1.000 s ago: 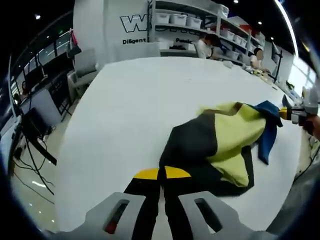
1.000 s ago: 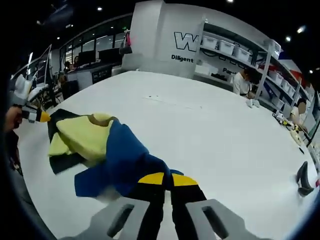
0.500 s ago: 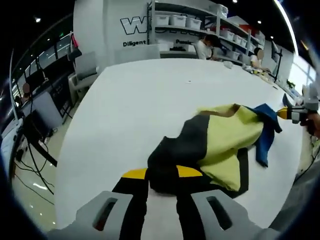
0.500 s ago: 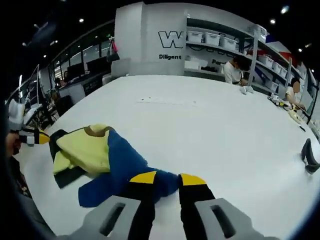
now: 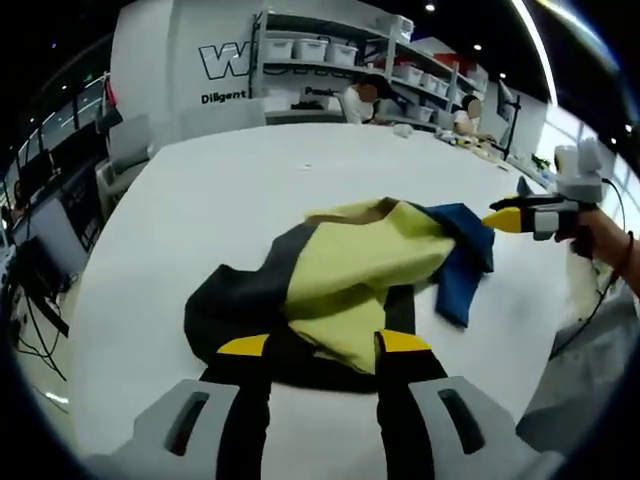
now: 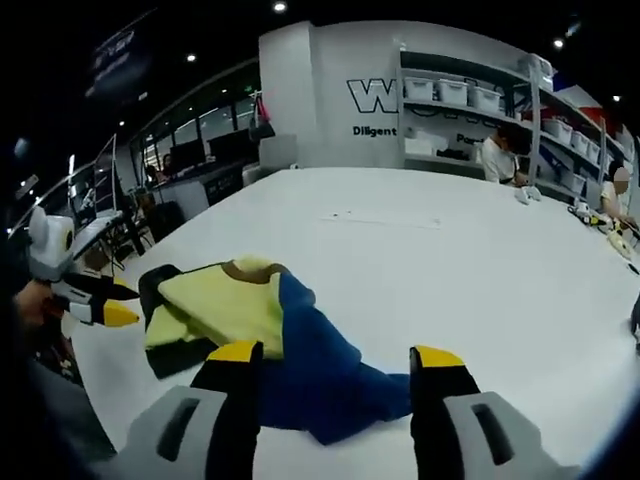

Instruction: Fold the garment on the visible template until the final outline fits inside the template.

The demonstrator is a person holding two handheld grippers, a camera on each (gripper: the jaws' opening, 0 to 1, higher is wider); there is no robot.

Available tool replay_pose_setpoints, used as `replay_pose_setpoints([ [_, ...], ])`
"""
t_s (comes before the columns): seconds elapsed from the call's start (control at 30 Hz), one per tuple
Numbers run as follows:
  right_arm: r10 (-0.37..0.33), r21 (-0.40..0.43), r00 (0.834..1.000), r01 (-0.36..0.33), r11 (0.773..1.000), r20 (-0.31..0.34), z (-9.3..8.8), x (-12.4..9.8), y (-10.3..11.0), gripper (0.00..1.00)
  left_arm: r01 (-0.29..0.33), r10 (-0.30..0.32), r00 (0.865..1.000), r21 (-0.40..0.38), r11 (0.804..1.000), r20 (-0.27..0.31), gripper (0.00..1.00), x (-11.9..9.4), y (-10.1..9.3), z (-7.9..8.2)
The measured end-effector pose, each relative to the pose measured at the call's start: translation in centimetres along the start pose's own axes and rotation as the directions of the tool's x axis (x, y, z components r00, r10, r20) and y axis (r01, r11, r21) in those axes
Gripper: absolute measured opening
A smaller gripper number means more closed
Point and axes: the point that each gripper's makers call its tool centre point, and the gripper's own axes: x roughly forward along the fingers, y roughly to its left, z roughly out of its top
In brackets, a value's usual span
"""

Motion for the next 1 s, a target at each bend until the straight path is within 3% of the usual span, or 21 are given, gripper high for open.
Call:
replay_pose_setpoints([
  [0.2, 0.025, -0.015, 0.999, -0.026, 1.0, -0.039, -1.5, 1.4, 0.9, 0.61, 0.038, -0.038, 0.999, -0.002, 0.999, -0.037, 0.39, 1.1, -1.8, -1.5],
  [0.3, 0.025, -0.024, 0.998, -0.026, 0.999, -0.054, -1.9, 2.0, 0.9, 0.57, 0.045, -0.045, 0.997, -0.004, 0.999, -0.063, 0.38, 1.9, -2.4, -2.4],
  [0.47, 0.02, -0.044, 0.998, -0.023, 0.999, -0.067, -2.2, 2.4, 0.8, 0.5, 0.054, -0.055, 0.996, -0.017, 0.998, -0.069, 0.33, 2.5, -2.8, -2.6],
  [0.63, -0.003, -0.063, 0.996, -0.003, 0.998, -0.093, -2.9, 2.9, 0.0, 0.35, 0.034, -0.034, 0.995, 0.007, 0.999, -0.095, 0.24, 3.4, -2.8, -3.3],
  [0.73, -0.018, -0.059, 0.995, 0.012, 0.998, -0.094, -2.9, 2.8, -0.5, 0.14, -0.004, 0.009, 0.995, 0.045, 0.999, -0.097, 0.07, 3.6, -1.8, -3.2],
  [0.8, -0.017, -0.055, 0.996, 0.012, 0.998, -0.091, -2.6, 2.7, -0.7, 0.03, -0.001, 0.003, 0.996, 0.018, 1.0, -0.09, 0.03, 3.6, -1.5, -2.8],
  [1.0, -0.01, -0.093, 0.998, 0.004, 0.996, -0.062, -1.1, 1.8, -0.6, 0.0, 0.03, -0.029, 0.998, 0.011, 0.999, -0.05, 0.0, 2.3, -1.6, -1.4],
])
